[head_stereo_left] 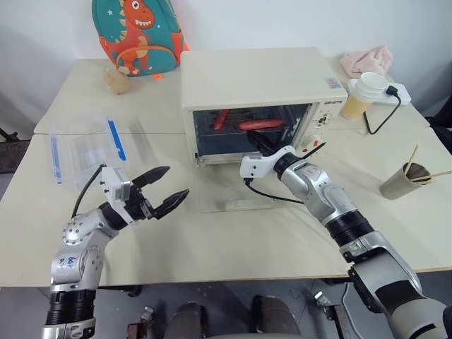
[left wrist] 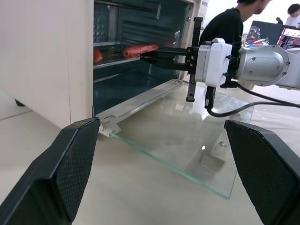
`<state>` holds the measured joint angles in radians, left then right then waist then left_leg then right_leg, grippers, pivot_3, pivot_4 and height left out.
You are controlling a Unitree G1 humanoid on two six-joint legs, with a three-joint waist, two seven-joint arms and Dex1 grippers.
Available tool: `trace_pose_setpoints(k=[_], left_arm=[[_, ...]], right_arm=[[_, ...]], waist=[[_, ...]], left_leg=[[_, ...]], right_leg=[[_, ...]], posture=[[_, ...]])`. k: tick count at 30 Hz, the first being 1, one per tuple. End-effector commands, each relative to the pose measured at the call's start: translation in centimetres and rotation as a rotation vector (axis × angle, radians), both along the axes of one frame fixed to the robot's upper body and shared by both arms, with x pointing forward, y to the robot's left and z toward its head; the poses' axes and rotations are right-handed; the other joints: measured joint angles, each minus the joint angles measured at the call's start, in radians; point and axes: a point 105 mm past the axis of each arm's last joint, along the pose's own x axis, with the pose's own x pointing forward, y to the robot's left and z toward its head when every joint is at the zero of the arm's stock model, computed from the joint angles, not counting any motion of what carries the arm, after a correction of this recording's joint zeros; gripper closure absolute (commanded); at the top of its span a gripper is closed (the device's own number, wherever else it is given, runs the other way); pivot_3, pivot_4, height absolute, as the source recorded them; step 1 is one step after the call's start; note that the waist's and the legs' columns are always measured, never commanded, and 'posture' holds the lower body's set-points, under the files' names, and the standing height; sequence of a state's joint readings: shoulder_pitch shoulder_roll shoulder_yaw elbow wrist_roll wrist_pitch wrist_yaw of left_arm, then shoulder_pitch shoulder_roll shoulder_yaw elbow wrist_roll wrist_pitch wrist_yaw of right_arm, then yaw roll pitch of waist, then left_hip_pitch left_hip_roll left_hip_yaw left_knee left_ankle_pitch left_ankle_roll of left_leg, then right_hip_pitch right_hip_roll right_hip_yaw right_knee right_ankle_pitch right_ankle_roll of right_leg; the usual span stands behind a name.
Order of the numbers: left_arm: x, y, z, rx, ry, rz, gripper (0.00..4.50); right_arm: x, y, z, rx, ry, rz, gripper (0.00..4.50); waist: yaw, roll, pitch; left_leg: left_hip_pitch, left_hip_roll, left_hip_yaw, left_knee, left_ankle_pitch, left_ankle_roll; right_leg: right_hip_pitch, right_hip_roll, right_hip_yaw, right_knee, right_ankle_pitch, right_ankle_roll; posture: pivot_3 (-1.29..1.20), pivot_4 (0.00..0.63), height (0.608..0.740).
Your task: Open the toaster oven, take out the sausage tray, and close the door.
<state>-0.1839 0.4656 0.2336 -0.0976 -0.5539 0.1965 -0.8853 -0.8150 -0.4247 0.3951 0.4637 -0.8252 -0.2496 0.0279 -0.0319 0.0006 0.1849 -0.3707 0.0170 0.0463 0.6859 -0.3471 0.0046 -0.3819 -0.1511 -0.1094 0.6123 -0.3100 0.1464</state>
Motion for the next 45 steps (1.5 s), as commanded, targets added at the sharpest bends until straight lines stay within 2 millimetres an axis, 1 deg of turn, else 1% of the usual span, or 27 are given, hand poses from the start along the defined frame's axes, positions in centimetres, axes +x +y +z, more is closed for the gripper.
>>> trace_pose_setpoints(k=[1, 7, 10, 13, 17, 18, 20, 22, 27, 29, 31, 32, 38, 43, 45], left_arm=[[0.0, -0.2, 0.4, -0.017, -0.023, -0.015, 0.0], [0.3, -0.2, 0.4, -0.016, -0.025, -0.02, 0.0], [0.3, -0.3, 0.4, -0.016, -0.026, -0.022, 0.0], [0.3, -0.3, 0.4, -0.015, -0.026, -0.024, 0.0], [0.3, -0.2, 0.3, -0.013, -0.026, -0.025, 0.0], [0.3, -0.2, 0.3, -0.014, -0.026, -0.026, 0.0], [0.3, -0.3, 0.3, -0.015, -0.027, -0.027, 0.0], [0.3, -0.3, 0.3, -0.015, -0.027, -0.027, 0.0], [0.3, -0.1, 0.3, -0.013, -0.029, -0.023, 0.0], [0.3, -0.1, 0.3, -0.013, -0.029, -0.022, 0.0], [0.3, -0.1, 0.3, -0.012, -0.032, -0.02, 0.0], [0.4, 0.0, 0.3, -0.012, -0.033, -0.019, 0.0], [0.3, 0.0, 0.3, -0.012, -0.035, -0.017, 0.0], [0.2, 0.4, 0.2, -0.004, -0.035, -0.007, 0.0], [0.2, 0.5, 0.1, -0.002, -0.032, -0.004, 0.0]], right_arm=[[-0.6, 0.0, 1.8, 0.021, -0.047, 0.014, 4.47], [-1.6, 0.1, 2.0, 0.028, -0.034, 0.039, 4.47], [-1.8, -0.3, 1.6, 0.037, -0.007, 0.028, 4.47], [-1.8, -0.9, 0.8, 0.044, 0.032, 0.004, 4.47], [-1.7, -1.2, 0.0, 0.078, 0.099, -0.003, 4.47], [-1.6, -1.4, -0.2, 0.091, 0.117, -0.009, 4.31], [-1.5, -1.4, 0.1, 0.075, 0.091, -0.017, 3.87], [-1.5, -1.5, 0.3, 0.057, 0.068, -0.021, 3.24], [-1.4, -1.4, 0.2, 0.053, 0.099, -0.021, 1.49], [-1.4, -1.4, 0.2, 0.05, 0.102, -0.021, 0.9], [-1.2, -1.3, 0.3, 0.053, 0.115, -0.022, 0.18], [-1.1, -1.2, 0.3, 0.052, 0.124, -0.022, 0.02], [-0.8, -1.2, 0.6, 0.047, 0.142, -0.029, 0.02], [-2.2, -1.5, 0.7, 0.036, 0.167, 0.018, 0.02], [-2.6, -1.4, 0.9, 0.041, 0.158, 0.03, 0.4]], waist=[[0.001, 0.0, 0.0], [0.001, 0.0, 0.0], [0.001, 0.0, 0.0], [0.001, 0.0, 0.0], [0.003, 0.0, 0.0], [0.003, 0.0, 0.0], [0.003, 0.0, 0.0], [0.002, 0.0, 0.0], [0.002, 0.0, 0.0], [0.002, 0.0, 0.0], [0.002, 0.0, 0.0], [0.002, 0.0, 0.0], [0.002, 0.0, 0.0], [0.004, 0.0, 0.0], [0.003, 0.0, 0.0]], left_leg=[[0.0, 0.0, 0.0, 0.0, 0.0, 0.0], [0.0, 0.0, 0.0, -0.001, 0.0, 0.0], [0.0, 0.0, 0.0, -0.002, 0.0, 0.0], [0.0, 0.0, 0.001, -0.002, 0.0, 0.0], [0.0, 0.0, 0.002, -0.002, 0.0, 0.0], [0.0, 0.0, 0.002, -0.002, 0.0, 0.0], [0.0, 0.0, 0.002, -0.002, 0.0, 0.0], [0.0, 0.0, 0.002, -0.002, 0.0, 0.0], [0.0, 0.0, 0.003, -0.002, 0.0, 0.0], [0.0, 0.0, 0.003, -0.002, 0.0, 0.0], [0.0, 0.0, 0.003, -0.002, 0.0, 0.0], [0.0, 0.0, 0.003, -0.002, 0.0, 0.0], [0.0, 0.0, 0.003, -0.002, 0.0, 0.0], [0.0, 0.0, 0.003, -0.002, 0.0, 0.0], [0.0, 0.0, 0.003, -0.002, 0.0, 0.0]], right_leg=[[0.0, 0.0, 0.0, 0.0, 0.0, 0.0], [-0.001, 0.0, 0.0, 0.0, 0.0, 0.0], [-0.001, 0.0, 0.0, 0.0, 0.0, 0.0], [-0.001, 0.0, 0.0, 0.0, 0.0, 0.0], [-0.001, 0.0, 0.0, 0.0, 0.0, 0.0], [-0.001, 0.0, 0.0, 0.0, 0.0, 0.0], [-0.001, 0.0, 0.0, 0.0, 0.0, 0.0], [-0.001, 0.0, 0.0, 0.0, 0.0, 0.0], [-0.001, 0.0, 0.0, 0.0, 0.0, 0.0], [-0.001, 0.0, 0.0, 0.0, 0.0, 0.0], [-0.001, 0.0, 0.0, 0.0, 0.0, 0.0], [-0.001, 0.0, 0.0, 0.0, 0.0, 0.0], [-0.001, 0.0, 0.0, 0.0, 0.0, 0.0], [-0.001, 0.0, 0.0, 0.0, 0.0, 0.0], [-0.001, 0.0, 0.0, 0.0, 0.0, 0.0]], posture=[[0.0, 0.15, 0.74], [0.0, 0.15, 0.74], [0.0, 0.15, 0.74], [0.0, 0.15, 0.74], [0.0, 0.15, 0.74], [0.0, 0.15, 0.74], [0.0, 0.15, 0.74], [0.0, 0.15, 0.74], [0.0, 0.15, 0.74], [0.0, 0.15, 0.74], [0.0, 0.15, 0.74], [0.0, 0.15, 0.74], [0.0, 0.15, 0.74], [0.0, 0.15, 0.74], [0.0, 0.15, 0.74]])
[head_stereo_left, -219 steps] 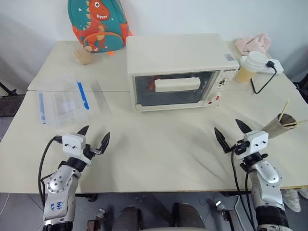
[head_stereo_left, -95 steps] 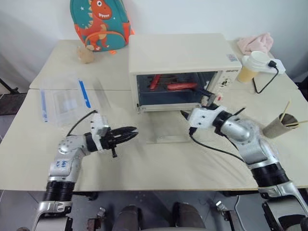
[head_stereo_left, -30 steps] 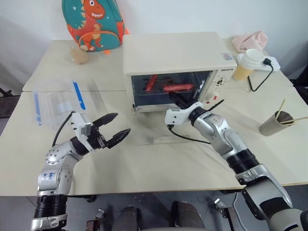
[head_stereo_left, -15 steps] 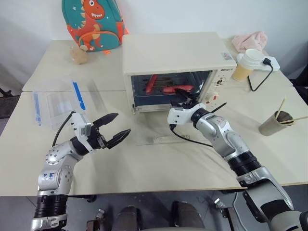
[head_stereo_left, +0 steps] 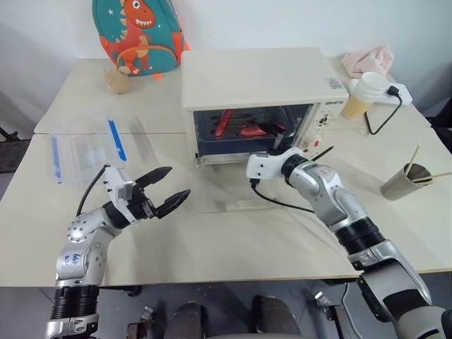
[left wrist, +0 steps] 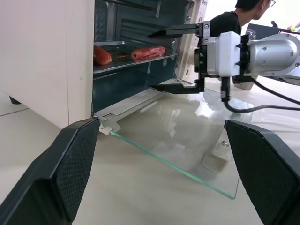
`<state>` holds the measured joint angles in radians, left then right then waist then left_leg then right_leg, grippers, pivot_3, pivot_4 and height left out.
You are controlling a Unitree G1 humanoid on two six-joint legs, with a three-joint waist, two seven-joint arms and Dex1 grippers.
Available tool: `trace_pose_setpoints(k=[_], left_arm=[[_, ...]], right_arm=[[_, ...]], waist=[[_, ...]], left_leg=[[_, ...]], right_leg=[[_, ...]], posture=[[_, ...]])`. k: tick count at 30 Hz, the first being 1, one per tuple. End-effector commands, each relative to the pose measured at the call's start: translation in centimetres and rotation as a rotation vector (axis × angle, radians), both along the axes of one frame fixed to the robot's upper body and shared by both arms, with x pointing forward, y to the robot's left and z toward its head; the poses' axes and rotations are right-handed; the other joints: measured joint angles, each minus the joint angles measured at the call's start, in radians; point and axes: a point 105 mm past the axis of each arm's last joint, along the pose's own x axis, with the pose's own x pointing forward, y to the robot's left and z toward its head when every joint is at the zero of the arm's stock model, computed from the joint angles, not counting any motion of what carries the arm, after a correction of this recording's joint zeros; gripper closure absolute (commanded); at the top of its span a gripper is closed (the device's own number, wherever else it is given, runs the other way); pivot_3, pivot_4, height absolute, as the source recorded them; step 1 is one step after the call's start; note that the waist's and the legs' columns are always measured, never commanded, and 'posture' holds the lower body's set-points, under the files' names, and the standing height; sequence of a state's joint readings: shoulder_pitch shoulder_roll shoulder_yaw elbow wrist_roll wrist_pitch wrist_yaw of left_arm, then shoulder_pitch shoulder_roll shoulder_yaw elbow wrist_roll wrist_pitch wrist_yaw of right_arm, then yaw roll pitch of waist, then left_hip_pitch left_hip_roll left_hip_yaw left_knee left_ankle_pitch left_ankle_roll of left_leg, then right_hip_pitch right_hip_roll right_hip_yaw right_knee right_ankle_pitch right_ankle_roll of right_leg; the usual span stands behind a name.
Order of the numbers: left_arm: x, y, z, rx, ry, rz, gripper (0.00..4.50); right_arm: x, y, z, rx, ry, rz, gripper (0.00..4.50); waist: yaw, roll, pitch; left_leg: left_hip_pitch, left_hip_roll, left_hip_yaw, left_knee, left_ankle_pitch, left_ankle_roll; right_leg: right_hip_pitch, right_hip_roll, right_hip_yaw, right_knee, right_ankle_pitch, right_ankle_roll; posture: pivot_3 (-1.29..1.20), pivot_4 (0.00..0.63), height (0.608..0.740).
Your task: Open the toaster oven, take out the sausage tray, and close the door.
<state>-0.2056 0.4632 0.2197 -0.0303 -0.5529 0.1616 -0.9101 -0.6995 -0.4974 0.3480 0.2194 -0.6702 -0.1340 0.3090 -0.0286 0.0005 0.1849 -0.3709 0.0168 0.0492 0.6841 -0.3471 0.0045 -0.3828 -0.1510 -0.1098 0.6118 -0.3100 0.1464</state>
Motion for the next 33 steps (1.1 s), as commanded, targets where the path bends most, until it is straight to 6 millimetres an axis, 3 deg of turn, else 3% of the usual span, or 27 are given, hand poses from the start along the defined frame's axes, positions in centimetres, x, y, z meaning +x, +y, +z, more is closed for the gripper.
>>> trace_pose_setpoints(k=[1, 9, 32, 33], left_arm=[[-0.3, 0.5, 0.7, 0.005, -0.04, 0.01, 0.0], [-0.3, 0.2, 0.6, 0.0, -0.037, 0.005, 0.0], [0.0, -0.3, 0.6, -0.009, -0.041, -0.004, 0.0], [0.1, -0.3, 0.6, -0.009, -0.043, -0.004, 0.0]], right_arm=[[-0.8, 0.3, 1.5, 0.023, -0.051, 0.034, 0.64], [0.3, 0.2, 1.0, 0.001, -0.091, -0.026, 3.33], [2.7, 0.5, 1.0, -0.008, -0.06, -0.091, 3.33], [2.6, 0.5, 1.0, -0.007, -0.063, -0.087, 3.51]], waist=[[0.0, 0.0, 0.0], [-0.001, 0.0, 0.0], [-0.002, 0.0, 0.0], [-0.002, 0.0, 0.0]], left_leg=[[0.0, 0.0, 0.0, 0.0, 0.0, 0.0], [0.0, 0.0, 0.001, 0.0, 0.0, 0.0], [0.0, 0.0, 0.001, 0.0, 0.0, 0.0], [0.0, 0.0, 0.001, 0.0, 0.0, 0.0]], right_leg=[[0.0, 0.0, 0.0, 0.0, 0.0, 0.0], [0.0, 0.0, 0.0, 0.0, 0.0, 0.0], [0.0, 0.0, 0.0, 0.0, 0.0, 0.0], [0.0, 0.0, 0.0, 0.0, 0.0, 0.0]], posture=[[0.0, 0.15, 0.74], [0.0, 0.15, 0.74], [0.0, 0.15, 0.74], [0.0, 0.15, 0.74]])
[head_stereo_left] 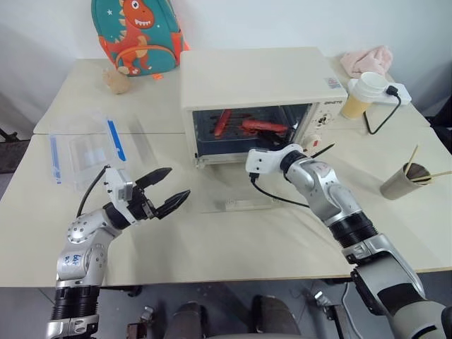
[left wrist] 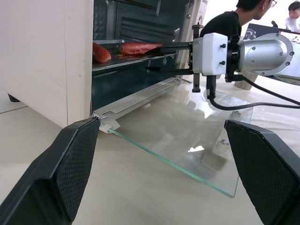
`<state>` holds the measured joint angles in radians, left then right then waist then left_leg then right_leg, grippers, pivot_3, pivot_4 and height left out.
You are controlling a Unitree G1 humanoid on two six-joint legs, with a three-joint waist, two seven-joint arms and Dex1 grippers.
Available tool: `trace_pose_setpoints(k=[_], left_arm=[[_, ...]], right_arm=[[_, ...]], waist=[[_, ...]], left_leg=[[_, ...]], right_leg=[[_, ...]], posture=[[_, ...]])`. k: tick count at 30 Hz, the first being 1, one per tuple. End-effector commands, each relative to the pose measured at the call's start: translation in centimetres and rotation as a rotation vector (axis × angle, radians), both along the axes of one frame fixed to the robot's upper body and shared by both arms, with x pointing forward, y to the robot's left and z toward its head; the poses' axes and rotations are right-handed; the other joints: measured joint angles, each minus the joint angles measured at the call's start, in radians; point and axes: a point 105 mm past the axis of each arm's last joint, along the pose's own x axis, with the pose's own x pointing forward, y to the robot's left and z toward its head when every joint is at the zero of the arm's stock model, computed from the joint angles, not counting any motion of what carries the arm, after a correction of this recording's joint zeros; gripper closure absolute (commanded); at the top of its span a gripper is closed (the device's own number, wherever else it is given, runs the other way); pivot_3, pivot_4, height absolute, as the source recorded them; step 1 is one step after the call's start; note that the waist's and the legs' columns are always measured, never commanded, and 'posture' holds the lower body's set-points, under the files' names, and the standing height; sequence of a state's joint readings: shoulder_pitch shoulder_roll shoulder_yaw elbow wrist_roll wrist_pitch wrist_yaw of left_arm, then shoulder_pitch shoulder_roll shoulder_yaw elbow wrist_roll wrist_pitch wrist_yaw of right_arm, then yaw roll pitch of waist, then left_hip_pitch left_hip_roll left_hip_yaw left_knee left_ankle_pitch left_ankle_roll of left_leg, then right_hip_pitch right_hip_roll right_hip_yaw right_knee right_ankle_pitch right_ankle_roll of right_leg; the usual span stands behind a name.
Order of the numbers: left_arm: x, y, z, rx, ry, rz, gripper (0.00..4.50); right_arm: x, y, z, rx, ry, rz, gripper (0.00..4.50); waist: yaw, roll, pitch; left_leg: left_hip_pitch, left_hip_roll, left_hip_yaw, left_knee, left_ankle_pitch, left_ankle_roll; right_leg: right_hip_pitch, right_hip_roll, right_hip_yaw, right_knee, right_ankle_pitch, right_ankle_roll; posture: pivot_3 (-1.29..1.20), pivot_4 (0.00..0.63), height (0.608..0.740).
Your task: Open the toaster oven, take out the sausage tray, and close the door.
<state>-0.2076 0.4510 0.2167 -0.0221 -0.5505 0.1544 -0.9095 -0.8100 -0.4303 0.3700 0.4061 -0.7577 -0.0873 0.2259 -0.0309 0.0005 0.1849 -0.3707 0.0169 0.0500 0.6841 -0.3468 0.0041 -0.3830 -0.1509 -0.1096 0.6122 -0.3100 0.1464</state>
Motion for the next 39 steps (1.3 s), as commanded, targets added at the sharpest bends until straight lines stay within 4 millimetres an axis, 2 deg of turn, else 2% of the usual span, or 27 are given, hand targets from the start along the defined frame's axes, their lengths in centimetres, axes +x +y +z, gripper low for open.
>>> trace_pose_setpoints(k=[1, 4, 9, 21, 24, 28, 39], left_arm=[[0.0, -0.1, 0.8, 0.0, -0.045, -0.004, 0.0], [0.2, -0.1, 0.8, 0.0, -0.049, -0.001, 0.0], [0.3, -0.1, 0.8, -0.001, -0.053, -0.001, 0.0], [0.8, -0.5, 1.0, -0.009, -0.052, -0.016, 0.0], [0.9, -0.5, 1.0, -0.009, -0.05, -0.018, 0.0], [0.9, -0.4, 0.9, -0.007, -0.051, -0.019, 0.0], [0.4, 0.2, 1.2, 0.015, -0.065, -0.009, 0.0]], right_arm=[[-0.1, 0.5, 0.9, 0.012, -0.037, 0.018, 3.69], [-0.3, 0.6, 1.0, 0.007, -0.052, 0.028, 4.48], [-0.7, 0.8, 2.1, 0.01, -0.088, 0.047, 4.48], [-2.9, 0.1, 2.7, -0.027, -0.069, 0.113, 4.48], [-3.7, -0.6, 2.4, -0.058, -0.049, 0.117, 4.48], [-4.8, -0.5, 2.2, -0.066, -0.045, 0.128, 4.48], [-7.6, -1.2, 0.0, -0.041, -0.031, 0.122, 4.48]], waist=[[0.0, 0.0, 0.0], [-0.001, 0.0, 0.0], [-0.001, 0.0, 0.0], [0.0, -0.001, 0.0], [0.002, -0.001, 0.0], [0.004, -0.001, 0.0], [0.004, -0.001, 0.0]], left_leg=[[0.0, 0.0, 0.0, 0.0, 0.0, 0.0], [0.0, 0.0, 0.0, 0.0, 0.0, 0.0], [0.0, 0.0, 0.0, 0.0, 0.0, 0.0], [-0.001, 0.0, 0.001, -0.001, 0.0, 0.0], [-0.001, 0.0, 0.001, -0.001, 0.0, 0.0], [-0.001, 0.0, 0.002, -0.001, 0.0, 0.0], [-0.001, 0.0, 0.003, -0.001, 0.0, 0.0]], right_leg=[[0.0, 0.0, 0.0, 0.0, 0.0, 0.0], [0.0, 0.0, 0.0, 0.0, 0.0, 0.0], [0.0, 0.0, 0.0, 0.0, 0.0, 0.0], [0.0, 0.0, -0.001, 0.0, 0.0, 0.0], [0.0, 0.0, -0.001, 0.0, 0.0, 0.0], [0.0, 0.0, -0.001, -0.001, 0.0, 0.0], [0.0, 0.0, -0.001, -0.001, 0.0, 0.0]], posture=[[0.0, 0.15, 0.74], [0.0, 0.15, 0.74], [0.0, 0.15, 0.74], [0.0, 0.15, 0.74], [0.0, 0.15, 0.74], [0.0, 0.15, 0.74], [0.0, 0.15, 0.74]])
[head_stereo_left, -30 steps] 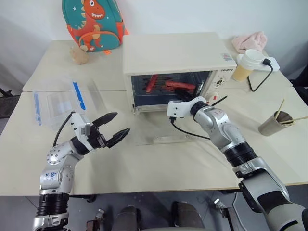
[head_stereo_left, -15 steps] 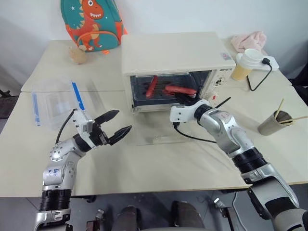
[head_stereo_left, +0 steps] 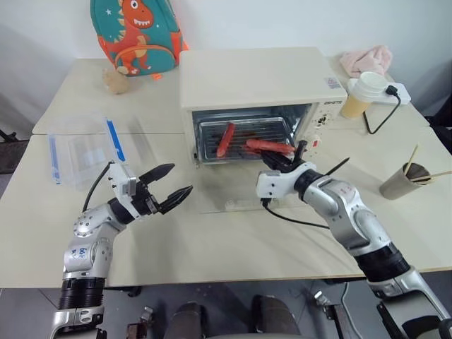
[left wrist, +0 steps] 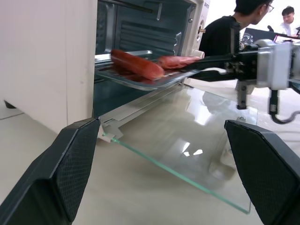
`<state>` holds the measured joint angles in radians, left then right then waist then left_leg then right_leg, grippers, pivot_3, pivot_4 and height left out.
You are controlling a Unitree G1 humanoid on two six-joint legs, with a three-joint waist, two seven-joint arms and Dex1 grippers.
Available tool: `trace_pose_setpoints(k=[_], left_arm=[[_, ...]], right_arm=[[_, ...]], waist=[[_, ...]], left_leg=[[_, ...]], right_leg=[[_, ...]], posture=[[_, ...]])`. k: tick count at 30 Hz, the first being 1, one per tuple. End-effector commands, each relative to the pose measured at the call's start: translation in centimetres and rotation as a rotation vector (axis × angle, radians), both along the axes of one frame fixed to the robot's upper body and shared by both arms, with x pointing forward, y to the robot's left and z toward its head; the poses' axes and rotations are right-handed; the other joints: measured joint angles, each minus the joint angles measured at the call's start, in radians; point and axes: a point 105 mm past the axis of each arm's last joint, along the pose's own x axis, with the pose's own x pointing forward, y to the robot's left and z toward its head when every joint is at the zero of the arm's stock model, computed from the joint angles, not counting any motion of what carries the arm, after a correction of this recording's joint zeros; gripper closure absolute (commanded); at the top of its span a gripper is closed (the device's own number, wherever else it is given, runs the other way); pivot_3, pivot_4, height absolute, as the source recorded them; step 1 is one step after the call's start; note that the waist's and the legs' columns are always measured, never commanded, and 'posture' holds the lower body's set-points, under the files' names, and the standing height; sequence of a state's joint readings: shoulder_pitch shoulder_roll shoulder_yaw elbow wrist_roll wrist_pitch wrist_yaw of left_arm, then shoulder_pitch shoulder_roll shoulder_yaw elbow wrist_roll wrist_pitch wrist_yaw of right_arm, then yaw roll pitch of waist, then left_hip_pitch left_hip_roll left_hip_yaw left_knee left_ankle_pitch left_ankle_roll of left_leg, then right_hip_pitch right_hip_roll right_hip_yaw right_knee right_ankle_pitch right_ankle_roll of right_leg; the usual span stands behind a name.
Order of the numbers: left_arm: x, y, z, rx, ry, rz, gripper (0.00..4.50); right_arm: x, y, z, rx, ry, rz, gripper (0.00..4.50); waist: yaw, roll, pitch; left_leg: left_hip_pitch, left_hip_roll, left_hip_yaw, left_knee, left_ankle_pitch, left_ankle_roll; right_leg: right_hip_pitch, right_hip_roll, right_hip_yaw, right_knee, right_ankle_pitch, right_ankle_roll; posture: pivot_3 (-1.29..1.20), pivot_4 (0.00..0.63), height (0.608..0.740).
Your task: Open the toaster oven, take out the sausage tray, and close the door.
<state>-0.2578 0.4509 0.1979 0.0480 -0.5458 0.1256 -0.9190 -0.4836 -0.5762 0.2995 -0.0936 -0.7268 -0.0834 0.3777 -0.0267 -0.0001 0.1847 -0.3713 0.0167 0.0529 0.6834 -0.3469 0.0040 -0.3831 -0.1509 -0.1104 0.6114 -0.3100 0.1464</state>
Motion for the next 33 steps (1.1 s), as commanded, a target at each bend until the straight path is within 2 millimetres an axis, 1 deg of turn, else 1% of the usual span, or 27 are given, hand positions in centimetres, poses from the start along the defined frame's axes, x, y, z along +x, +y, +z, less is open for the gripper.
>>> trace_pose_setpoints(k=[1, 5, 11, 13, 15, 19, 23, 25, 28, 30, 33], left_arm=[[-0.6, 0.5, 1.1, 0.026, -0.063, 0.001, 0.0], [-0.8, 0.9, 1.1, 0.047, -0.055, -0.007, 0.0], [-0.8, 0.8, 1.0, 0.056, -0.047, -0.017, 0.0], [-0.7, 0.7, 1.1, 0.038, -0.027, -0.02, 0.0], [-0.6, 0.7, 1.5, -0.015, 0.011, -0.027, 0.0], [-0.8, 1.1, 2.3, -0.17, 0.221, -0.107, 0.0], [-0.9, 1.2, 3.1, -0.249, 0.416, -0.166, 0.0], [-0.8, 0.6, 3.2, -0.283, 0.538, -0.205, 0.0], [-1.3, -0.5, 3.7, -0.336, 0.655, -0.285, 0.0], [-1.1, -1.0, 3.5, -0.335, 0.72, -0.284, 0.0], [-1.0, -2.0, 3.9, -0.357, 0.774, -0.312, 0.0]], right_arm=[[-1.2, 0.0, 0.8, 0.015, -0.038, 0.021, 4.48], [-2.4, -0.6, 0.0, 0.016, -0.026, 0.021, 4.48], [-3.0, -1.5, 0.2, 0.015, -0.049, -0.005, 4.48], [-3.3, -1.9, 0.2, 0.017, -0.05, -0.014, 4.48], [-3.7, -2.1, 0.2, 0.014, -0.056, -0.011, 4.48], [-5.1, -2.5, -0.2, 0.003, -0.059, 0.011, 4.48], [-5.8, -2.9, -0.2, 0.004, -0.07, 0.018, 4.48], [-5.9, -3.0, 0.0, 0.008, -0.095, 0.022, 4.48], [-6.1, -2.9, 0.2, 0.001, -0.121, 0.035, 4.48], [-6.2, -2.7, 0.3, -0.005, -0.129, 0.046, 4.48], [-6.7, -2.4, 0.4, -0.004, -0.13, 0.069, 4.48]], waist=[[0.0, 0.0, 0.0], [0.002, 0.0, 0.0], [0.003, 0.0, 0.0], [0.005, 0.0, 0.0], [0.01, 0.0, 0.0], [0.022, 0.0, 0.0], [0.024, 0.0, 0.0], [0.026, -0.001, 0.0], [0.024, -0.001, 0.0], [0.023, -0.001, 0.0], [0.023, -0.001, 0.0]], left_leg=[[0.0, 0.0, 0.0, 0.0, 0.0, 0.0], [0.0, 0.0, 0.0, 0.0, 0.0, 0.0], [0.001, 0.0, 0.0, 0.0, 0.0, 0.0], [0.001, 0.0, 0.0, 0.0, 0.0, 0.0], [0.001, 0.0, 0.0, 0.0, 0.0, 0.0], [0.001, 0.0, -0.001, 0.001, 0.0, 0.0], [0.001, 0.0, -0.005, 0.001, 0.0, 0.0], [0.002, 0.0, -0.006, 0.001, 0.0, 0.0], [0.002, 0.0, -0.007, 0.001, 0.0, 0.0], [0.002, 0.0, -0.008, 0.001, 0.0, 0.0], [0.002, 0.0, -0.008, 0.001, 0.0, 0.0]], right_leg=[[0.0, 0.0, 0.0, 0.0, 0.0, 0.0], [0.0, 0.0, 0.0, 0.0, 0.0, 0.0], [0.001, 0.0, 0.0, 0.0, 0.0, 0.0], [0.001, 0.0, 0.0, 0.0, 0.0, 0.0], [0.001, 0.0, 0.0, 0.0, 0.0, 0.0], [0.001, 0.0, 0.0, -0.001, 0.0, 0.0], [0.001, 0.0, 0.001, 0.0, 0.0, 0.0], [0.002, 0.0, 0.002, 0.0, 0.0, 0.0], [0.002, 0.0, 0.002, 0.0, 0.0, 0.0], [0.002, 0.0, 0.002, 0.0, 0.0, 0.0], [0.002, 0.0, 0.001, 0.0, 0.0, 0.0]], posture=[[0.0, 0.15, 0.74], [0.0, 0.15, 0.74], [0.0, 0.15, 0.74], [0.0, 0.15, 0.74], [0.0, 0.15, 0.74], [0.0, 0.15, 0.74], [0.0, 0.15, 0.74], [0.0, 0.15, 0.74], [0.0, 0.15, 0.74], [0.0, 0.15, 0.74], [0.0, 0.15, 0.74]])
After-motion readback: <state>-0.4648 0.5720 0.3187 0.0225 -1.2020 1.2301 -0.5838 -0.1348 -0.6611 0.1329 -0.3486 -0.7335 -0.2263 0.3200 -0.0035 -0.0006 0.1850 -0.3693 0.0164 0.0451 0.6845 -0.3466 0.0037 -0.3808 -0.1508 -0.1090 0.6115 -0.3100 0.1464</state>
